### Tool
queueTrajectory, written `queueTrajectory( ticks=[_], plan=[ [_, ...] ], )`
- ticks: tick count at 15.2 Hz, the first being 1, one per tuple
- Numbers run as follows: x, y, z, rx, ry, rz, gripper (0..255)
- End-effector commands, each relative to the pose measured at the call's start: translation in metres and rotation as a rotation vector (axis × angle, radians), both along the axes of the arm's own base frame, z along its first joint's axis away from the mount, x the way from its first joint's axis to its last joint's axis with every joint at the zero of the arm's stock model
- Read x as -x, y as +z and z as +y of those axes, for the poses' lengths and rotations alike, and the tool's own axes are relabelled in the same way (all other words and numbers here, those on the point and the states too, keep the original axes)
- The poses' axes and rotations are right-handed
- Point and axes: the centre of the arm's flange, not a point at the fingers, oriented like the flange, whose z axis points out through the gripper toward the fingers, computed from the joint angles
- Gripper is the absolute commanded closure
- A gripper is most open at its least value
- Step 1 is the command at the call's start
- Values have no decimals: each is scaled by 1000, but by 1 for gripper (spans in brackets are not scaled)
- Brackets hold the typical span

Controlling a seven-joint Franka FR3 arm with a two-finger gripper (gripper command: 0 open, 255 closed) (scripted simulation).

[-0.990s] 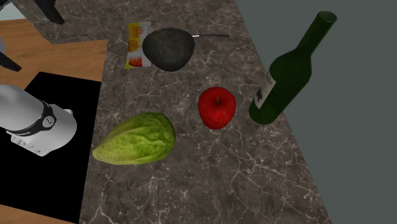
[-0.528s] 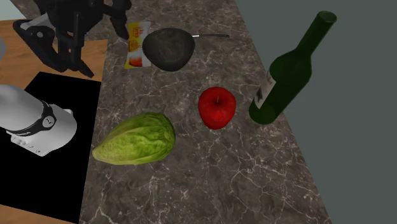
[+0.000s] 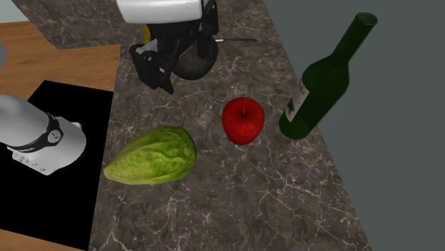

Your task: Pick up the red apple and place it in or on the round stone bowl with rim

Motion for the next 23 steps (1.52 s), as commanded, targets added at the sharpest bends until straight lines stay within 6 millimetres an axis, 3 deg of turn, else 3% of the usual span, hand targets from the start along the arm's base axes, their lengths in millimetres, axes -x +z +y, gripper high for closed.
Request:
queueTrajectory(
  ticks=[1, 8, 16, 23],
  plan=[
    [-22, -11, 4, 3, -50, -7, 0],
    [-100, -50, 15, 18, -214, -26, 0],
    [-103, -91, 18, 18, -220, -27, 0],
    [-103, -91, 18, 18, -220, -27, 0]
  ],
)
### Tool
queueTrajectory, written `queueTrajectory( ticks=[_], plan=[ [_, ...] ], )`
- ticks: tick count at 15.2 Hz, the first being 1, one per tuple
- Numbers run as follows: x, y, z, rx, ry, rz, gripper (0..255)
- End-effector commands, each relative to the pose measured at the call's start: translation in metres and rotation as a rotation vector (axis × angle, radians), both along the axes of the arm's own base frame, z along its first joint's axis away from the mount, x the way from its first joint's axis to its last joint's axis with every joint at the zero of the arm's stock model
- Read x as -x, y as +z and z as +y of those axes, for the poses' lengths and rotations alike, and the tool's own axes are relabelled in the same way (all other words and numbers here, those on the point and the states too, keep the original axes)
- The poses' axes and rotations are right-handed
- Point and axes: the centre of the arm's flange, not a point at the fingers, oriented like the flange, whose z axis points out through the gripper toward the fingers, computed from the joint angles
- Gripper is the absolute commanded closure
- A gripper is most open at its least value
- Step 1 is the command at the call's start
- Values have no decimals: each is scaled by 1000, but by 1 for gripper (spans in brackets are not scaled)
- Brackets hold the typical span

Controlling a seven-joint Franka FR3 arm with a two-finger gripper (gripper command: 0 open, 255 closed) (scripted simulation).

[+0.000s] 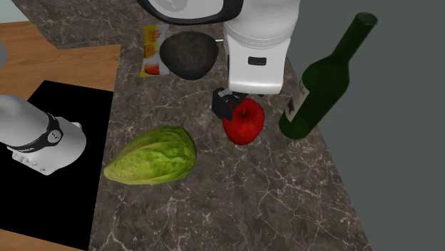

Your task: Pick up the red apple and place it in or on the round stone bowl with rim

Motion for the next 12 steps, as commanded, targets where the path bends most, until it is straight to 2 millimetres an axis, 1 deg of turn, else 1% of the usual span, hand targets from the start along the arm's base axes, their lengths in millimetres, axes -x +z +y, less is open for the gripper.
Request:
queueTrajectory(
  ticks=[1, 2, 11, 12],
  plan=[
    [0, 0, 0, 0, 0, 0, 0],
    [0, 0, 0, 0, 0, 0, 255],
    [0, 0, 0, 0, 0, 0, 255],
    [0, 5, 0, 0, 0, 0, 255]
  ],
)
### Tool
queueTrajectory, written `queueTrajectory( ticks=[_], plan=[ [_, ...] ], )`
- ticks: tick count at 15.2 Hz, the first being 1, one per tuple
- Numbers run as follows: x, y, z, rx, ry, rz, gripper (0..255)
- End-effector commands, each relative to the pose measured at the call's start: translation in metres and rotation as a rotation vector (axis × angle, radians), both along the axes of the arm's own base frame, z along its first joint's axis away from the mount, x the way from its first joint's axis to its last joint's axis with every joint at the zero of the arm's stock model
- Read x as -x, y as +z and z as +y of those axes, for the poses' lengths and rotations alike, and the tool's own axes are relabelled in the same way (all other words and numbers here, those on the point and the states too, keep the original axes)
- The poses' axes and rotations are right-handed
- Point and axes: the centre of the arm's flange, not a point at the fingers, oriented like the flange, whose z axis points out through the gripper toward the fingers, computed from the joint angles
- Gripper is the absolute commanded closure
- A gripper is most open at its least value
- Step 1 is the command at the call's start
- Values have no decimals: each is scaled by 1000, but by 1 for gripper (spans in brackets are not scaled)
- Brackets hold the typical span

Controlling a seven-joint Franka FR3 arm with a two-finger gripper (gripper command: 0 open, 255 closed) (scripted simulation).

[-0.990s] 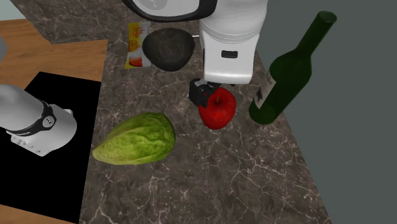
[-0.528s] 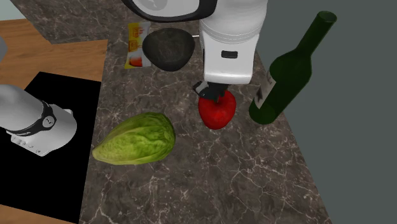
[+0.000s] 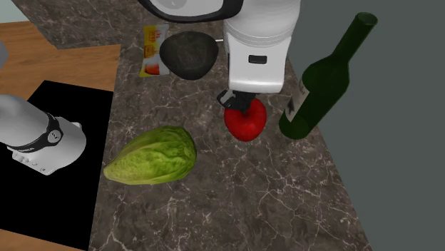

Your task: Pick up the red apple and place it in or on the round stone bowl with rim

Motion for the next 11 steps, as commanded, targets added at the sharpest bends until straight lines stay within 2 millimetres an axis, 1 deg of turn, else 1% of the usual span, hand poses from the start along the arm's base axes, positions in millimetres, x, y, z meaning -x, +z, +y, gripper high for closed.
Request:
queueTrajectory(
  ticks=[1, 11],
  plan=[
    [0, 8, 0, 0, 0, 0, 255],
    [0, 61, 0, 0, 0, 0, 255]
  ],
)
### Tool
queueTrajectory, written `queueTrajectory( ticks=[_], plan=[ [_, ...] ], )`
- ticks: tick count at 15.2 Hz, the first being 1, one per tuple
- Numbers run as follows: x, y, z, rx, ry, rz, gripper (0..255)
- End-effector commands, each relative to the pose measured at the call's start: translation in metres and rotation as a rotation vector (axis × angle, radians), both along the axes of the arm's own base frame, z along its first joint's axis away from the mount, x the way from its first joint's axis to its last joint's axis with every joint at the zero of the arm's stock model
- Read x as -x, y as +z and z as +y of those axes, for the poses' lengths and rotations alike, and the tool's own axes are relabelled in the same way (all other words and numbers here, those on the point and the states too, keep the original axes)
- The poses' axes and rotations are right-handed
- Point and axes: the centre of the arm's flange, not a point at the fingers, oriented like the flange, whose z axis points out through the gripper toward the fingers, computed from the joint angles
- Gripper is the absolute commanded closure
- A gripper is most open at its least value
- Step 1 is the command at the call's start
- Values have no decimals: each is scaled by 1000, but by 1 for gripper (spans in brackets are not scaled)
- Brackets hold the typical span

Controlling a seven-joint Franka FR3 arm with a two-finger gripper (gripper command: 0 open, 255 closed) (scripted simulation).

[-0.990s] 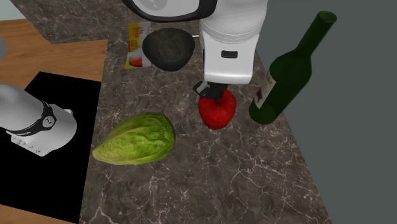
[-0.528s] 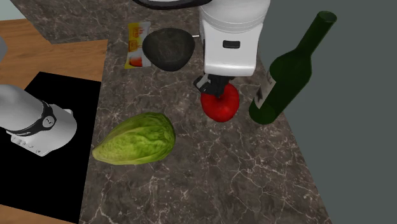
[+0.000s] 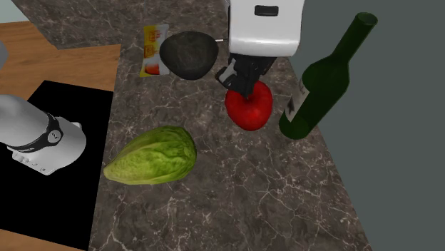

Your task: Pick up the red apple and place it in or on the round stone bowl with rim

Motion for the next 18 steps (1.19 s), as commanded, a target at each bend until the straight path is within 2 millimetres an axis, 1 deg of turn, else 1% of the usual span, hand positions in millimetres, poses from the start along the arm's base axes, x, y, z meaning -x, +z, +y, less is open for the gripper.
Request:
queueTrajectory(
  ticks=[1, 18],
  plan=[
    [-1, 10, 0, 0, 0, 0, 255],
    [-1, 100, 0, 0, 0, 0, 255]
  ],
)
